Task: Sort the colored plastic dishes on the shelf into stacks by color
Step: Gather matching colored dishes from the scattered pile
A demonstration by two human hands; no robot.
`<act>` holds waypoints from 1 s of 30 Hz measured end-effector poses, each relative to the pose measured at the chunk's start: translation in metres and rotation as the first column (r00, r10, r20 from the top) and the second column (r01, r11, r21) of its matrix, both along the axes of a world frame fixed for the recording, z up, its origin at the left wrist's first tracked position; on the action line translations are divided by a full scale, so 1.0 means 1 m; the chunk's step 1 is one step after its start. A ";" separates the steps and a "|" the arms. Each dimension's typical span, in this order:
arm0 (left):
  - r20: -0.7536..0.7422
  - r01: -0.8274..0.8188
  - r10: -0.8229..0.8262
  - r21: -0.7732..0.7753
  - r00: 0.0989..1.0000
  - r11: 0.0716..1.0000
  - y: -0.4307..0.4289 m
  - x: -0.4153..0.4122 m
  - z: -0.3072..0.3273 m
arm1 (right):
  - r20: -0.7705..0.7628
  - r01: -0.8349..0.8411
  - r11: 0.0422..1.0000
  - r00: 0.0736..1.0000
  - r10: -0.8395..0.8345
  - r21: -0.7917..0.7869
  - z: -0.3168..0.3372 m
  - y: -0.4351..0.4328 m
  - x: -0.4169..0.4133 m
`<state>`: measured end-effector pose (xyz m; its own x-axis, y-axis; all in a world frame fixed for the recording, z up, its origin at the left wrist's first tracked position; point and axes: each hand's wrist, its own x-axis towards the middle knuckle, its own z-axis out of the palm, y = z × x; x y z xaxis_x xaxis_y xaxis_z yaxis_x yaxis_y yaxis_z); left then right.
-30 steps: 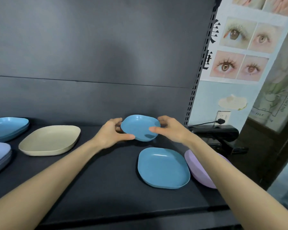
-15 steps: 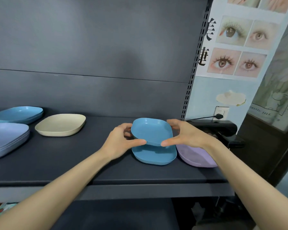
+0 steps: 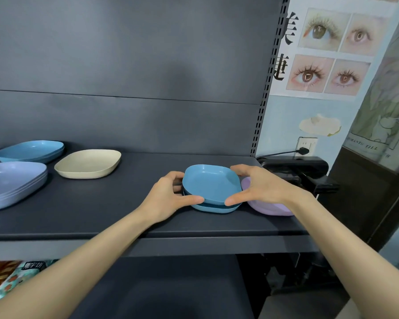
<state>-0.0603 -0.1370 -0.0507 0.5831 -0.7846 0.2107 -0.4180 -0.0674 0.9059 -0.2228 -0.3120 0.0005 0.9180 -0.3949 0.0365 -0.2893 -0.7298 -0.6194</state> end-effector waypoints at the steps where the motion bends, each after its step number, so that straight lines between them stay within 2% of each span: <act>1: -0.006 0.006 -0.006 -0.004 1.000 1.000 0.001 -0.002 0.000 | -0.001 -0.004 1.000 1.000 0.004 0.003 0.000 0.001 0.000; 7: -0.029 0.039 -0.039 0.014 0.999 0.999 0.009 -0.004 -0.004 | 0.010 -0.034 0.990 0.999 0.033 0.135 -0.007 0.005 -0.004; 19: 0.028 -0.030 0.030 0.012 0.999 0.999 0.044 0.023 0.002 | -0.002 -0.033 0.999 0.999 0.033 0.023 -0.014 0.031 0.038; 24: 0.084 -0.047 0.040 0.077 0.996 0.996 0.065 0.047 0.003 | 0.047 -0.004 0.992 0.999 -0.002 0.124 -0.029 0.051 0.059; 30: 0.113 -0.088 0.073 0.137 0.991 0.987 0.068 0.059 -0.003 | 0.183 0.017 0.969 0.981 -0.063 0.247 -0.048 0.062 0.062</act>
<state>-0.0017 -0.0690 -0.0534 0.6256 -0.7622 0.1663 -0.5006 -0.2287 0.8349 -0.1611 -0.2500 -0.0471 0.8871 -0.4496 0.1048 -0.1767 -0.5405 -0.8226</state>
